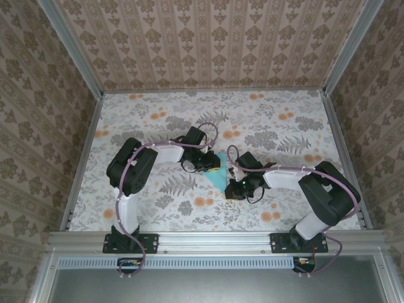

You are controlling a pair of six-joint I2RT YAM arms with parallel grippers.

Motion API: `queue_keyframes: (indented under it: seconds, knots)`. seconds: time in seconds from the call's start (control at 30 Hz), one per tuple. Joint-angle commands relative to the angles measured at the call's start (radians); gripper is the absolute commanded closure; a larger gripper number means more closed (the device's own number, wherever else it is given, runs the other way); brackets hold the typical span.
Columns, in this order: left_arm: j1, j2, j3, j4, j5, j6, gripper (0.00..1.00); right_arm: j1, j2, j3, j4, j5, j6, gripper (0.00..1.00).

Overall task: Fold a paper plane with a square sheet of paper (fold left side to right side)
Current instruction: Fourth fold the wing at the center of the table.

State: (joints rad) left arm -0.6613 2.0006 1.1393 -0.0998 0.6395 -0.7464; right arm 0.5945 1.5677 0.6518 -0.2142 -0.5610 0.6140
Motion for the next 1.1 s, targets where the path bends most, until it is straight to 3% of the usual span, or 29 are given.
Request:
queue_keyframes:
  seconds: [0.0, 0.23, 0.63, 1.07]
  knots:
    - [0.01, 0.016, -0.042, -0.087, -0.071, 0.019, 0.8, 0.005, -0.083, 0.002, -0.1, -0.036, 0.004, 0.9]
    - [0.006, 0.018, -0.039, -0.084, -0.07, 0.018, 0.8, -0.027, -0.17, 0.071, -0.047, -0.037, 0.041, 0.91]
    - [0.002, 0.023, -0.029, -0.084, -0.066, 0.017, 0.8, -0.032, 0.065, 0.168, 0.005, 0.095, 0.083, 0.94]
    - [0.006, -0.007, -0.014, -0.08, -0.055, 0.026, 0.79, -0.029, 0.15, 0.116, -0.057, 0.168, 0.077, 0.99]
